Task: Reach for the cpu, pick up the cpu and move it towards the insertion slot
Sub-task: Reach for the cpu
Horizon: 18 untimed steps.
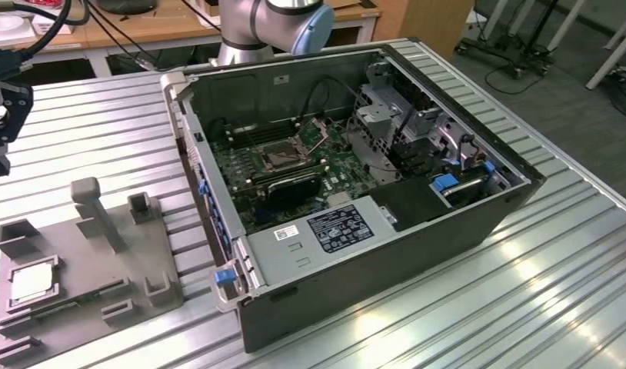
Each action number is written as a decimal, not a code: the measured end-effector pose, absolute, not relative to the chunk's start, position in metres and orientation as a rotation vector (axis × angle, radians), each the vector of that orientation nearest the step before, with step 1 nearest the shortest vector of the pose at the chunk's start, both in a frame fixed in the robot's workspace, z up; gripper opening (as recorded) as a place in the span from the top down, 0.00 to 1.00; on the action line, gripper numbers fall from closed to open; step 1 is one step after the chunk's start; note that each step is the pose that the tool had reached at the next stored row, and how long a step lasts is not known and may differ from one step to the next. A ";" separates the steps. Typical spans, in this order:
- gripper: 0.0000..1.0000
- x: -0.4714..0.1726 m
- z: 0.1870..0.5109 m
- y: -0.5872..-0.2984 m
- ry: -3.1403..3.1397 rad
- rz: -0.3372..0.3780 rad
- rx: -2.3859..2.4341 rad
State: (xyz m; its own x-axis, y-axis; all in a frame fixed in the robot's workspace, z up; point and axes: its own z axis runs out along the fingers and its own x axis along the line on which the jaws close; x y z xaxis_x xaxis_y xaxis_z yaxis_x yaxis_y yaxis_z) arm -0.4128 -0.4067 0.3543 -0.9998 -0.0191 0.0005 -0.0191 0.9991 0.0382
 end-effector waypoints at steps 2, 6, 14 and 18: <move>0.89 -0.414 0.354 -0.407 -3.140 -0.060 0.030; 0.89 -0.417 0.354 -0.407 -3.140 -0.060 0.030; 0.89 -0.420 0.354 -0.407 -3.140 -0.060 0.030; 0.89 -0.422 0.354 -0.407 -3.140 -0.060 0.030</move>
State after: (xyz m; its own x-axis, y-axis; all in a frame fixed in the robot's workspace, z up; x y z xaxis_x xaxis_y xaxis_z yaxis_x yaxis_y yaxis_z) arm -0.4215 -0.4067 0.3543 -0.9998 -0.0192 0.0005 -0.0191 0.9991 0.0382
